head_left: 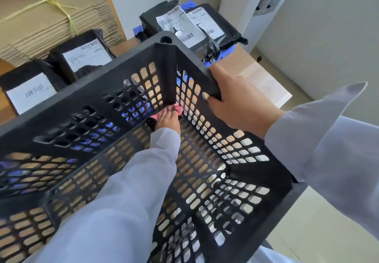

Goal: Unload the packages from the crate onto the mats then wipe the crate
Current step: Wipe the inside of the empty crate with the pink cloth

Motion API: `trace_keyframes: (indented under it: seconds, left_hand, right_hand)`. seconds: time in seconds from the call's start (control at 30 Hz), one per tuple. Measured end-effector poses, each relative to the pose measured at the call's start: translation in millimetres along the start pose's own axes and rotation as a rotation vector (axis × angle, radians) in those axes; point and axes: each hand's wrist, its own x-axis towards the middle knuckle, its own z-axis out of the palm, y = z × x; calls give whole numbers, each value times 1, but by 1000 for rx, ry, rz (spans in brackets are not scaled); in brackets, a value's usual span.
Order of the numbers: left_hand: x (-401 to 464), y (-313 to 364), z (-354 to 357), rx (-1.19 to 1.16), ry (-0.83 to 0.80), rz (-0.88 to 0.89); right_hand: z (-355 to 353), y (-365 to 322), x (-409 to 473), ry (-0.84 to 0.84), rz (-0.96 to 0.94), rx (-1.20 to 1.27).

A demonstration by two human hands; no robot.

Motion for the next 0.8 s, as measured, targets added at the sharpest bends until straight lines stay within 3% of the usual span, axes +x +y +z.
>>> trace_keyframes:
  seconds: [0.4, 0.6, 0.7, 0.77, 0.8]
  left_hand:
    - [-82, 43, 32, 7, -193, 233]
    - [-106, 58, 9, -68, -520, 220]
    - [-86, 43, -16, -189, -590, 310]
    - [-71, 34, -29, -400, -511, 164]
    - [-55, 27, -35, -350, -497, 64]
  right_hand:
    - [0, -1, -1, 23, 3, -47]
    - [-1, -2, -2, 34, -2, -26]
    - [0, -1, -1, 39, 4, -38]
    - [2, 1, 0, 55, 9, -58]
    - [3, 1, 0, 61, 12, -60]
